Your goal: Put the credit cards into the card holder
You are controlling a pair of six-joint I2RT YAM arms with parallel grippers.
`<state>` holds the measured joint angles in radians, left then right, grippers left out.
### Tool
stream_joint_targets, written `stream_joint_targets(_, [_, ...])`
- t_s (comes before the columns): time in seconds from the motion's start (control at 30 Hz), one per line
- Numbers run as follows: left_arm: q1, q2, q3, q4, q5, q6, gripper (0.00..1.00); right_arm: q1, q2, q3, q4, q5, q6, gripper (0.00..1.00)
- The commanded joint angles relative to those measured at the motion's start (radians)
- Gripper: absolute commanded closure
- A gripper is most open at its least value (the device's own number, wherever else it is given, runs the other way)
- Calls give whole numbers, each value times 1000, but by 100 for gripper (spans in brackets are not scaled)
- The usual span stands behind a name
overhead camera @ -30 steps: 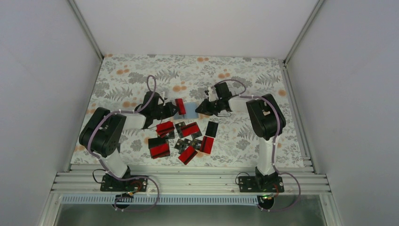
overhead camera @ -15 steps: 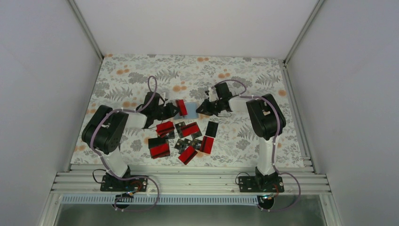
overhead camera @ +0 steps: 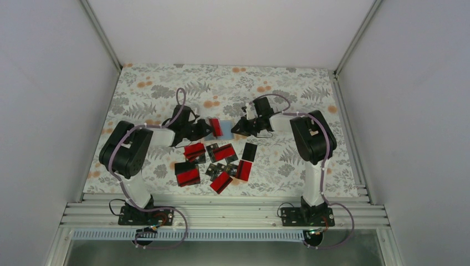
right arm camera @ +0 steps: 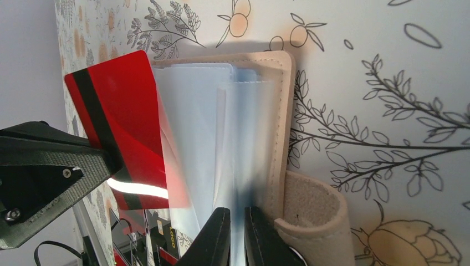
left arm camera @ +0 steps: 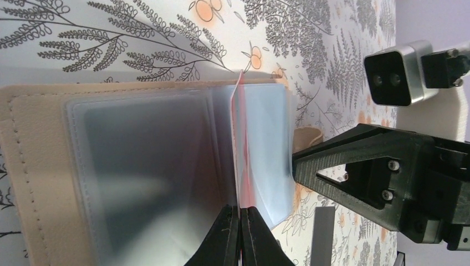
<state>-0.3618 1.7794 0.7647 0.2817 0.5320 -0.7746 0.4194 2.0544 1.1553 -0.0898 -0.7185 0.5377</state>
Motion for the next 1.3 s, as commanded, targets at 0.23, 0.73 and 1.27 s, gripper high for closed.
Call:
stream_joint_targets(0.23, [6,47,74,-164,42,35,98,-3,30,-3,-13,-2,-12,91])
stream_joint_targets(0.73, [21,103,116,-192,106,91,98,-1,31,11,-26,-16,-25,91])
stream_joint_targets(1.27, [15,176,186,-242,157,157,97,-3,40,28,-39,-21,-33,91])
